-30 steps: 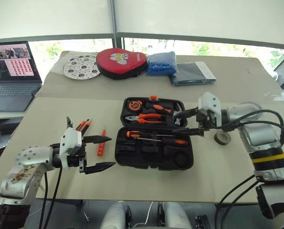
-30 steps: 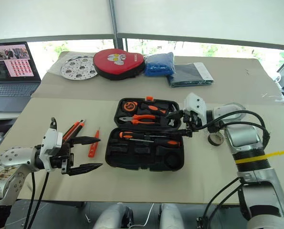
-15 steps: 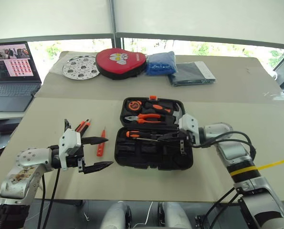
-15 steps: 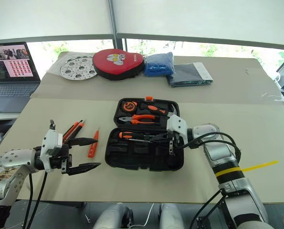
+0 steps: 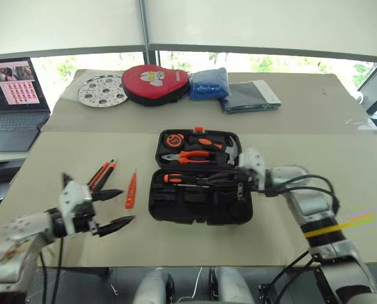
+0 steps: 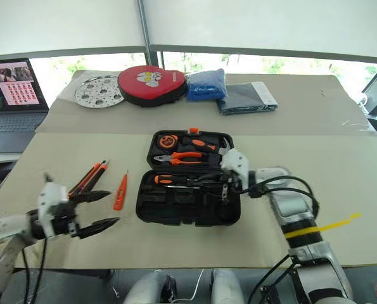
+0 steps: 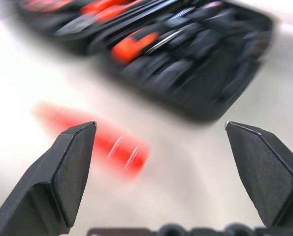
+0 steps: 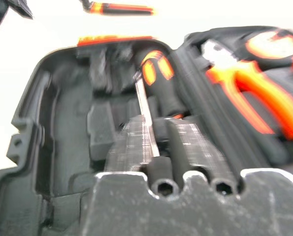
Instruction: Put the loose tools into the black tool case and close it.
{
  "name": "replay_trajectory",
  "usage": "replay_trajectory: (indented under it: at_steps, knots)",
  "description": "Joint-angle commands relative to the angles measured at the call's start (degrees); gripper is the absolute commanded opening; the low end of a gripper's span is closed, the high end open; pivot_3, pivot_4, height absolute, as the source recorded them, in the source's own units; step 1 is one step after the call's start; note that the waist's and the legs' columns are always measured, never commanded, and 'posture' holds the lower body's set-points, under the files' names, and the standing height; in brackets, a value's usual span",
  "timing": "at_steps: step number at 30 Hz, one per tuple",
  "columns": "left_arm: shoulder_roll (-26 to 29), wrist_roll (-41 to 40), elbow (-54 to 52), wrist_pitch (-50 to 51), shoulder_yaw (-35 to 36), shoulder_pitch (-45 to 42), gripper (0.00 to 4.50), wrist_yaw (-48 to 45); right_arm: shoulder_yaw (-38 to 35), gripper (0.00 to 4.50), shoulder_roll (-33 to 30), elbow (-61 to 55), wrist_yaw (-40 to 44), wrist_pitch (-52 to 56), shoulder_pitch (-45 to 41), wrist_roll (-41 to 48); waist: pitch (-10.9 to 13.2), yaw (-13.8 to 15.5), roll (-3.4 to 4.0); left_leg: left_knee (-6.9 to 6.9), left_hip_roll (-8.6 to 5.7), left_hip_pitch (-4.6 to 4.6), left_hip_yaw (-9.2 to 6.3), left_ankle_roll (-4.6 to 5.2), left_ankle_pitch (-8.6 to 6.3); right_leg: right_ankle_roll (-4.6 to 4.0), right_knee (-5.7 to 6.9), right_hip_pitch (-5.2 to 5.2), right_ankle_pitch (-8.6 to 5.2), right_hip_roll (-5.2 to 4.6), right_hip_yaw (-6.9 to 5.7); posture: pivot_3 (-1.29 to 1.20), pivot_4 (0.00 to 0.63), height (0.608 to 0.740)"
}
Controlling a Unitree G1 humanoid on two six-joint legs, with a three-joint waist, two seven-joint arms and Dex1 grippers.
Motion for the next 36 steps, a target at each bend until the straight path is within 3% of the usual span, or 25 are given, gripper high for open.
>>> replay_trajectory:
  at_steps: [1, 5, 8, 10, 12, 16, 20, 23, 27, 33, 36]
  knots:
    - [-1.06, -0.14, 5.67, -5.53, 9.85, 3.77, 4.5, 1.56, -6.31, 2.54, -2.81, -6.34, -1.4, 0.12, 6.57, 3.36, 0.0, 0.26, 0.0, 0.0, -0.03, 0.01, 0.01, 0.05, -0.03, 0.0, -0.04, 0.04, 0.0, -0.02, 0.0, 0.0, 0.15, 0.74]
    - [-0.04, 3.35, 14.24, -7.46, 17.01, 8.88, 4.5, 6.0, -15.42, 3.87, 2.03, -8.11, 2.81, -12.94, 15.03, 11.82, 0.0, 0.28, -0.01, 0.0, -0.03, 0.02, 0.01, 0.08, -0.12, 0.0, -0.08, 0.06, 0.0, -0.05, 0.0, 0.0, 0.15, 0.74]
    - [0.97, 5.24, 17.03, -6.15, 18.7, 10.82, 4.5, 9.15, -17.49, 3.87, 1.61, -7.47, 4.58, -15.29, 19.5, 12.41, 0.02, 0.22, 0.02, -0.02, -0.02, 0.17, 0.02, 0.14, -0.22, 0.01, -0.06, 0.17, 0.0, 0.0, 0.03, 0.0, 0.15, 0.74]
    - [1.43, 5.15, 16.87, -4.99, 18.96, 11.86, 4.5, 9.35, -19.2, 4.35, 1.36, -7.01, 5.08, -14.54, 21.18, 14.92, 0.03, 0.31, 0.0, 0.0, -0.03, 0.25, 0.03, 0.6, -0.48, 0.02, -0.06, 0.23, 0.0, -0.04, 0.06, 0.0, 0.15, 0.74]
    - [1.61, 4.28, 15.57, -3.36, 19.16, 12.1, 4.5, 9.61, -19.62, 4.47, 1.18, -6.29, 5.84, -16.5, 22.14, 14.8, 0.03, 0.43, -0.01, 0.01, -0.02, 0.37, 0.02, 0.61, -0.5, 0.02, -0.07, 0.25, 0.0, -0.11, 0.06, 0.0, 0.15, 0.74]
    - [3.13, -5.07, -5.44, 14.27, 15.08, 12.6, 4.5, 12.66, -19.61, 4.47, 1.93, -10.03, 4.41, -18.4, 19.77, 16.14, 0.07, 0.72, -0.04, 0.0, 0.0, 0.5, -0.08, 0.28, -0.67, 0.02, -0.04, 0.22, 0.0, -0.52, 0.09, 0.0, 0.15, 0.74]
    - [4.06, -18.02, -24.12, 38.12, 11.29, 5.95, 4.5, 31.62, -19.75, 4.47, -0.35, -15.49, 3.78, -15.35, 18.17, 19.16, 0.17, 1.01, 0.13, 0.0, -0.07, 0.51, -0.07, -0.3, -0.51, 0.08, 0.01, 0.33, 0.04, -0.65, 0.21, 0.0, 0.15, 0.74]
    - [1.05, -24.18, -29.77, 49.61, 6.36, -3.27, 4.5, 46.31, -19.31, 4.47, -1.35, -16.98, 3.69, -14.11, 18.11, 20.24, 0.18, 1.12, 0.14, -0.04, -0.06, 0.5, -0.09, -0.38, -0.43, 0.08, 0.04, 0.38, 0.05, -0.54, 0.22, 0.0, 0.15, 0.74]
    - [-9.45, -24.37, -30.2, 61.13, -1.97, -16.99, 4.5, 64.61, -17.53, 4.47, -0.94, -17.93, 2.39, -14.23, 16.81, 19.18, 0.21, 1.08, 0.12, -0.09, -0.11, 0.55, -0.06, -0.08, -0.14, 0.07, 0.12, 0.44, 0.05, -0.07, 0.27, 0.0, 0.15, 0.74]
    - [-22.04, -17.71, -27.42, 68.51, -8.56, -24.67, 4.5, 76.82, -15.41, 4.47, -1.38, -20.68, 1.13, -12.9, 16.54, 19.0, 0.24, 1.05, 0.04, -0.08, -0.11, 0.6, 0.02, -0.19, -0.07, 0.02, 0.18, 0.43, 0.07, 0.18, 0.37, 0.0, 0.15, 0.74]
    - [-23.27, -14.0, -26.93, 70.73, -10.11, -25.76, 4.5, 79.0, -15.32, 4.47, -2.44, -20.89, 1.21, -11.42, 15.66, 19.91, 0.25, 1.16, 0.03, -0.08, -0.11, 0.59, 0.03, -0.19, -0.07, 0.01, 0.15, 0.44, 0.07, 0.19, 0.41, 0.0, 0.15, 0.74]
